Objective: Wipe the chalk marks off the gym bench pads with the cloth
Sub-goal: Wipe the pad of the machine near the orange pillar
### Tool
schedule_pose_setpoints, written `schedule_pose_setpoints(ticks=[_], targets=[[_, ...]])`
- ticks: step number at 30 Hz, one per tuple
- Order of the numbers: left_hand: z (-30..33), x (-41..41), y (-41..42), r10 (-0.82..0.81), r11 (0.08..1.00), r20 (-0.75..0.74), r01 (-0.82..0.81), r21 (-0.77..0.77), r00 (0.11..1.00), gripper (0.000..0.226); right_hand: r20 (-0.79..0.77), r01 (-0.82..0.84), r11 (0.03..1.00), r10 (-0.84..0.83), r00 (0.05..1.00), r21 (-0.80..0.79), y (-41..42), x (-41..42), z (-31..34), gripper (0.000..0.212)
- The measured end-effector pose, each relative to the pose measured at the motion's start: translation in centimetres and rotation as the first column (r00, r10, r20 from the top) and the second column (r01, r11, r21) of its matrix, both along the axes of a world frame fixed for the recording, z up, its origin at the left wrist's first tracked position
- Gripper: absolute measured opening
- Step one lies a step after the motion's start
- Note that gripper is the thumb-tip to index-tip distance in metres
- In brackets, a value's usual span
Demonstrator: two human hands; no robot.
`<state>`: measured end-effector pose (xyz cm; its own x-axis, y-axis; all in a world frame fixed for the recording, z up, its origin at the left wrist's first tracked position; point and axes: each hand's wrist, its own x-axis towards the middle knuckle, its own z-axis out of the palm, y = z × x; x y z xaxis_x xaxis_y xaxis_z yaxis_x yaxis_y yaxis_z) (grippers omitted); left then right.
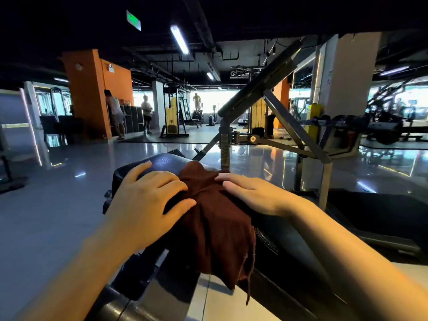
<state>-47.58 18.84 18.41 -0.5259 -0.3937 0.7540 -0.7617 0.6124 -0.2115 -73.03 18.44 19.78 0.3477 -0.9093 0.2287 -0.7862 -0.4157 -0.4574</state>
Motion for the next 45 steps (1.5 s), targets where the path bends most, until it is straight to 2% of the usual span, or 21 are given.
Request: schedule_pose_setpoints(ticks=[3, 5, 7, 9, 12, 14, 18, 21, 23, 27, 29, 32, 36, 38, 40, 41, 42, 44, 45], targets=[[0.4, 0.4, 0.1, 0.019, 0.999, -0.022, -0.020, -0.049, 1.000, 0.054, -0.023, -0.028, 0.998, 0.027, 0.999, -0.050, -0.2, 0.8, 0.3, 0.039], [0.4, 0.9, 0.0, 0.030, 0.998, -0.016, -0.031, -0.061, 0.999, 0.056, 0.051, -0.037, 0.985, 0.046, 0.998, -0.168, 1.1, 0.8, -0.2, 0.039], [0.4, 1.6, -0.2, 0.024, 0.999, -0.021, -0.024, -0.036, 1.000, 0.058, 0.166, 0.023, 0.943, 0.034, 0.986, -0.333, 2.8, 0.2, -1.9, 0.039], [0.4, 1.8, -0.3, -0.024, 1.000, -0.032, 0.024, -0.010, 0.999, 0.059, 0.244, 0.100, 0.912, 0.000, 0.970, -0.397, 4.2, -0.4, -3.6, 0.041], [0.8, 1.1, -0.6, -0.119, 0.992, -0.034, 0.120, 0.032, 0.992, 0.053, 0.371, 0.123, 0.947, -0.004, 0.929, -0.297, 5.0, -1.0, -4.5, 0.033], [1.3, 0.6, -0.6, -0.152, 0.984, -0.061, 0.157, 0.088, 0.986, 0.044, 0.388, 0.093, 0.974, -0.006, 0.922, -0.207, 5.0, -1.1, -3.8, 0.026], [2.0, 0.4, 0.2, -0.178, 0.971, -0.095, 0.191, 0.143, 0.979, 0.036, 0.338, 0.105, 0.984, -0.051, 0.940, -0.144, 5.2, -0.5, -1.6, 0.011], [1.6, 0.4, 1.4, -0.163, 0.977, -0.100, 0.175, 0.121, 0.981, 0.033, 0.186, 0.123, 0.971, -0.085, 0.979, -0.204, 6.0, 0.1, -1.3, 0.011], [1.6, 0.8, 2.5, -0.153, 0.977, -0.190, 0.178, 0.122, 0.970, 0.029, 0.130, 0.122, 0.944, -0.086, 0.988, -0.307, 6.8, 0.6, -1.6, 0.006], [3.2, 1.2, 5.0, -0.179, 0.973, -0.296, 0.213, 0.085, 0.938, 0.008, 0.307, 0.162, 0.854, -0.003, 0.952, -0.494, 9.1, 1.5, 0.4, 0.007], [5.1, 1.3, 6.8, -0.194, 0.957, -0.373, 0.260, 0.133, 0.907, 0.017, 0.349, 0.146, 0.808, 0.078, 0.934, -0.571, 10.4, 1.5, 2.8, 0.004], [8.1, 1.1, 8.4, -0.261, 0.910, -0.496, 0.382, 0.159, 0.828, 0.024, 0.379, 0.100, 0.796, 0.171, 0.909, -0.597, 11.3, 0.8, 6.1, 0.007], [8.9, 0.3, 6.6, -0.270, 0.891, -0.482, 0.406, 0.204, 0.834, 0.019, 0.323, 0.130, 0.822, 0.069, 0.944, -0.555, 9.0, -0.2, 7.1, 0.007], [7.7, 0.0, 4.2, -0.178, 0.928, -0.420, 0.294, 0.230, 0.890, 0.019, 0.221, 0.202, 0.833, -0.098, 0.970, -0.515, 6.5, -0.7, 6.3, 0.010], [6.0, 0.2, 1.5, -0.018, 0.970, -0.286, 0.087, 0.229, 0.958, 0.020, 0.057, 0.270, 0.832, -0.278, 0.959, -0.485, 4.5, -0.3, 4.9, 0.024], [5.0, 0.5, 0.4, 0.062, 0.984, -0.213, -0.023, 0.178, 0.975, 0.020, 0.014, 0.248, 0.844, -0.274, 0.962, -0.476, 4.0, 0.4, 4.0, 0.031], [4.1, 0.9, -0.3, 0.107, 0.991, -0.192, -0.088, 0.105, 0.976, 0.023, -0.002, 0.174, 0.883, -0.194, 0.981, -0.436, 3.9, 1.4, 3.0, 0.037], [2.9, 2.2, -0.8, 0.075, 0.997, -0.342, -0.064, 0.043, 0.937, 0.025, -0.078, -0.018, 0.968, -0.002, 0.997, -0.250, 4.2, 3.7, 1.1, 0.049], [2.7, 2.7, -0.6, 0.047, 0.996, -0.465, -0.008, 0.086, 0.884, 0.024, -0.158, -0.053, 0.985, 0.027, 0.987, -0.163, 4.4, 4.6, 0.1, 0.054]])
